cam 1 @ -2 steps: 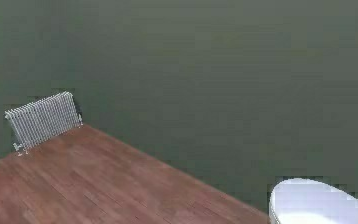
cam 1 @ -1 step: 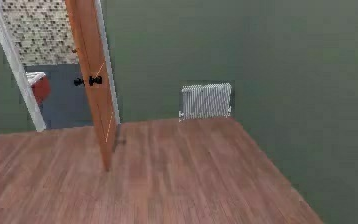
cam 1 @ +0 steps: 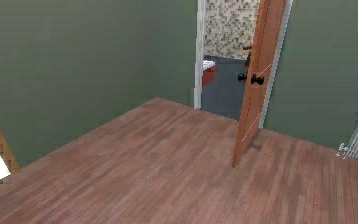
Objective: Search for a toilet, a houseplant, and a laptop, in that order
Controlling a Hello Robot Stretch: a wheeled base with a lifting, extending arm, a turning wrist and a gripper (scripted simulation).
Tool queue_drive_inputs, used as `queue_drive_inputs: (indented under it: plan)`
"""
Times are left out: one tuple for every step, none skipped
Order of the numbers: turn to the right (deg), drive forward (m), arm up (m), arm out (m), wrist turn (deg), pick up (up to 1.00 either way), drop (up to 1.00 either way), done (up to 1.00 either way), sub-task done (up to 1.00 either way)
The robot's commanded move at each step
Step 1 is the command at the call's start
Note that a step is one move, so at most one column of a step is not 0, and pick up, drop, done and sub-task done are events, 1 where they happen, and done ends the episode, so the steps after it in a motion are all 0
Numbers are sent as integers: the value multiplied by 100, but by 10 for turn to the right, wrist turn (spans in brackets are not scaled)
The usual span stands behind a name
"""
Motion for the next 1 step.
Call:
queue_drive_inputs:
  plan:
    - [-30, 0, 0, 0, 0, 0, 0, 0, 0]
